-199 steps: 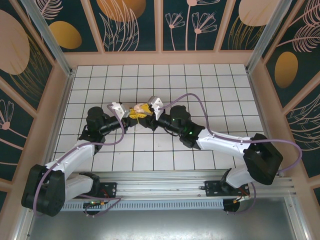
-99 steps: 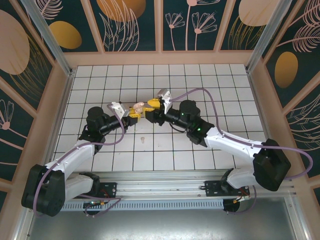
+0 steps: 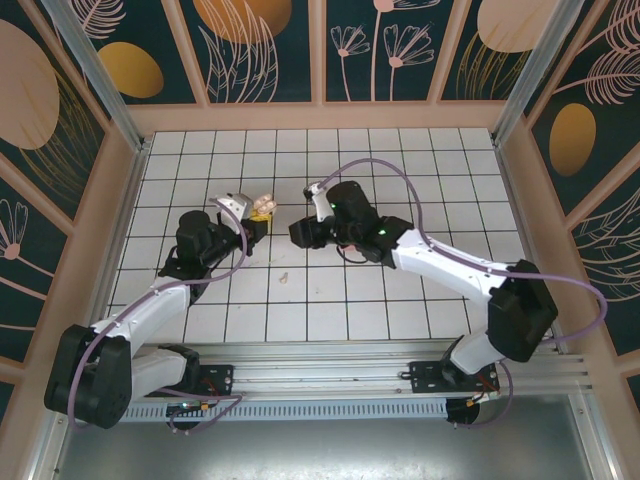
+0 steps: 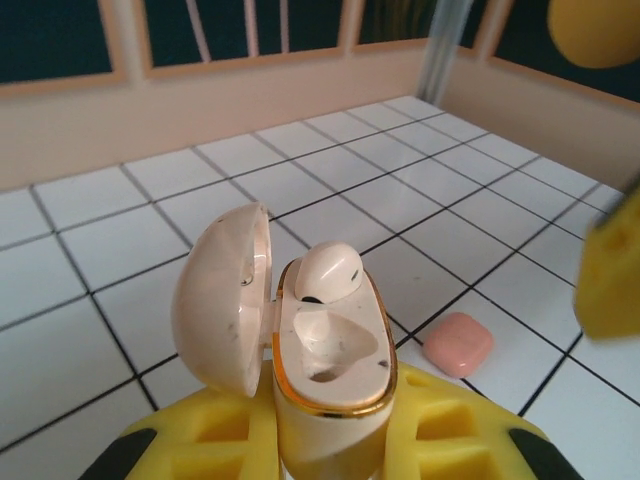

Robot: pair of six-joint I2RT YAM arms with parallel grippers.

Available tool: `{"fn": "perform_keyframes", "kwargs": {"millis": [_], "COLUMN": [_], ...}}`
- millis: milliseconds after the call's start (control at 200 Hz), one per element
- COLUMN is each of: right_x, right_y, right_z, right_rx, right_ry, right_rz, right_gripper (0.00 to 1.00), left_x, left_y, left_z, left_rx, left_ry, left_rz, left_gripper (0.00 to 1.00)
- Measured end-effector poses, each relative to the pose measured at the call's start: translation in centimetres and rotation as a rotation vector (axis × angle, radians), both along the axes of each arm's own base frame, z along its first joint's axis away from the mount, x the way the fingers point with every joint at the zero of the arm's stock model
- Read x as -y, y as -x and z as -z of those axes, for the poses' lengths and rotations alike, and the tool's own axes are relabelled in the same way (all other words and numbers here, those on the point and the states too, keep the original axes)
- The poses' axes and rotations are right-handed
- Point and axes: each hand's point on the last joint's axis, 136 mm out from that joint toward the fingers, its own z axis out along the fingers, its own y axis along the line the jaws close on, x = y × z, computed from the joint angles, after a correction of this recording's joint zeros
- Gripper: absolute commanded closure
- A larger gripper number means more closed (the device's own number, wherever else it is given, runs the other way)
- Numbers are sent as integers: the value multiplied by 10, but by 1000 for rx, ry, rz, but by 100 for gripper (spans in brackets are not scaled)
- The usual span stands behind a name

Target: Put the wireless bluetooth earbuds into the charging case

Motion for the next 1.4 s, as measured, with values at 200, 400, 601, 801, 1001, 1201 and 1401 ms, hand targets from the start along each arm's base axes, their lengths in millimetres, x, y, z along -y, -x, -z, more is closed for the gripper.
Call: {"fn": "perform_keyframes", "kwargs": {"millis": [200, 400, 601, 801, 1001, 1201, 1401], "right_x": [-4, -3, -8, -17, -30, -36, -40], "right_y": [17, 25, 27, 24, 22, 38, 46], "right_z": [55, 70, 72, 103, 124, 133, 154], "right_rx": [1, 213, 503, 667, 802, 892, 909], "right_ry": [229, 351, 394, 443, 475, 479, 504], "right_rz": [-186, -481, -841, -1138, -1346, -1501, -1607], "right_gripper": [54, 44, 52, 59, 63, 65, 66], "left_x": [-57, -76, -77, -82, -87, -88, -88], "left_y": [-20, -17, -18, -21, -22, -22, -23], "left_z": [12, 5, 11, 17, 17, 18, 20], "left_rx": [-136, -154, -190, -217, -217, -217, -224], "left_ry": [109, 177, 204, 214, 219, 219, 217], "left_rz": [-234, -313, -324, -345, -359, -361, -362], "left_gripper": [88, 87, 87, 87, 87, 87, 87]}}
